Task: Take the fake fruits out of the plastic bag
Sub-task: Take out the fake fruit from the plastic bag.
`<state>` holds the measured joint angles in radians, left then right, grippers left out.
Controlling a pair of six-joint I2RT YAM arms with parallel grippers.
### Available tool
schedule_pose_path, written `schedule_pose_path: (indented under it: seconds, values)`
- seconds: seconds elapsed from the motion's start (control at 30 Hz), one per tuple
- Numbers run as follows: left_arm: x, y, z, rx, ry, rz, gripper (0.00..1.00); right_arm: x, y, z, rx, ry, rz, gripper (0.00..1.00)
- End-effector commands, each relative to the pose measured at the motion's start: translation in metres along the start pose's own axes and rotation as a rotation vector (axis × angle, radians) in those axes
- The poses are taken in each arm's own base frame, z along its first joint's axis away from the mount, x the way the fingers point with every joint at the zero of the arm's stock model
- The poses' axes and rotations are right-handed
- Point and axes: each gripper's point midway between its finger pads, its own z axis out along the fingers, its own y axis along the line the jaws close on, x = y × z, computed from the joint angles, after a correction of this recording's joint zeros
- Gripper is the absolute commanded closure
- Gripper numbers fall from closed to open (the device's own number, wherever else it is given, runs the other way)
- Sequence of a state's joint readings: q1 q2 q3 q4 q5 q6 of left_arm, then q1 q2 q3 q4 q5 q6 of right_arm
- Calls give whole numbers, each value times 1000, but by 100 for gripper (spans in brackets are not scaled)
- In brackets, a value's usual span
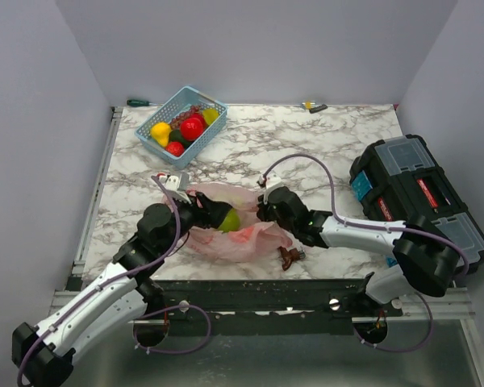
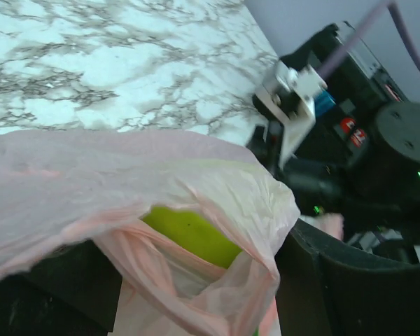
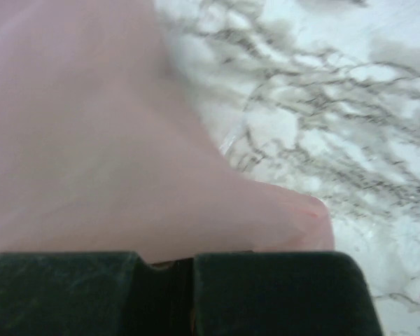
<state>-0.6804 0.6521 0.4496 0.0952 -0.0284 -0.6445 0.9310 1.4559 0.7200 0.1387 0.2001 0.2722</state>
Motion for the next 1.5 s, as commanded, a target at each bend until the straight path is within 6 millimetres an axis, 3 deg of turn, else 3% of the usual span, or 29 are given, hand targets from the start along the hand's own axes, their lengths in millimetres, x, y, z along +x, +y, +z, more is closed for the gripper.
schedule_pose_path:
  seconds: [0.0,0.1,0.2,0.33,0.43,0.5,0.73,0.8,0.9,1.03,1.13,1.3,1.47]
  values:
    - [28,-21,-32,114,194,-14,67,-37,-35,9,141,-77,129,99]
    - [54,-16,-49,115,315,-25,68,-50,-48,9,176,-105,135,99]
    - [64,-18,-59,145,357,-35,68,-59,-65,7,230,-124,130,99]
    - [55,-19,-55,124,336,-26,68,-74,-76,-3,250,-160,133,99]
    - [44,-1,-43,-6,296,-45,73,-96,-56,-22,125,-221,100,99]
    - [33,-14,-37,57,269,-42,75,-102,-51,-30,91,-251,76,99]
    - [-61,-90,-41,337,-2,59,82,-81,-69,-23,177,-231,42,99]
    - [-86,-101,-42,326,-43,103,89,-77,-79,-21,231,-234,64,99]
    - [-120,-107,-39,276,-102,153,90,-72,-92,-16,312,-220,82,99]
    - [-153,-72,-19,20,-129,117,100,-63,-102,-13,370,-201,105,99]
    - [-158,-56,-7,-23,-114,122,100,-63,-105,-17,377,-212,103,99]
    - [-166,-12,7,-170,-139,133,100,-84,-97,-25,322,-278,89,99]
    - [-207,27,35,-287,-188,42,100,-98,-98,-16,333,-275,68,99]
